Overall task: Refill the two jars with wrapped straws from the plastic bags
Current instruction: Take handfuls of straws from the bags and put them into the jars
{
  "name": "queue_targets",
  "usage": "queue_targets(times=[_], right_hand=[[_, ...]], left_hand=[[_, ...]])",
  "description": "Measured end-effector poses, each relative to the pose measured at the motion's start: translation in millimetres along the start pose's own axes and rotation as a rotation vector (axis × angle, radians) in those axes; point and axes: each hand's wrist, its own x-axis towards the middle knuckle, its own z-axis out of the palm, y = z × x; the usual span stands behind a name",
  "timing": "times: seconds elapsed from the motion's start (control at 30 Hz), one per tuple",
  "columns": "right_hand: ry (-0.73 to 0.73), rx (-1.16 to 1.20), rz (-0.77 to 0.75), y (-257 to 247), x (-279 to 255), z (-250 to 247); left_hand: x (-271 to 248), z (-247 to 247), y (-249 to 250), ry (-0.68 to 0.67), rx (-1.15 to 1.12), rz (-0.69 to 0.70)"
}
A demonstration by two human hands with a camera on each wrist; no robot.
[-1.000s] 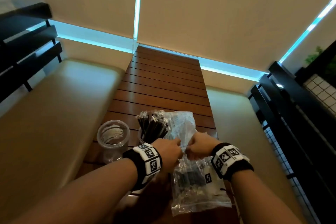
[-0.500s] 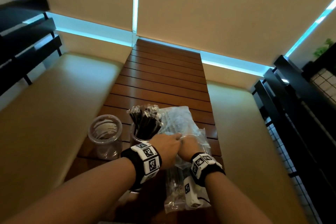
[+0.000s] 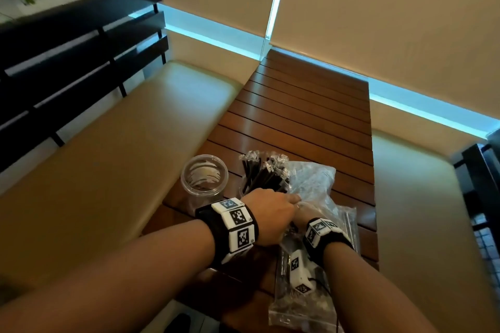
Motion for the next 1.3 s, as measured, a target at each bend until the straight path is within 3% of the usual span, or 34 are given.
queue_targets(times=[0.1,0.27,0.5,0.93,1.07,1.2,1.3], right_hand=[[-0.059,-0.038,0.030,6,2,1],[0.035,-0.185,0.011,2,-5,11],[0.061,-0.037,-0.020,13,-41,-19],[0.052,-0.358,0.084,21,-196,-97],[0.153,-0.322,0.114,32,-247,-121],[0.320,-0.060,0.014,33,-254,-120],[0.550,0.203,-0.051,25,-222,-88]], left_hand=[[3,7,0,0.004,-0.029,0.003],[10,21,-3,0.016,-0.064,0.023],[16,30,0,0.066,-0.091,0.001],[23,16,4,0.006,-0.264,-0.211],[19,9,6,-0.015,-0.289,-0.206],[12,-6,16,0.049,-0.259,-0.104],[1,-31,25,0.141,-0.638,0.033]])
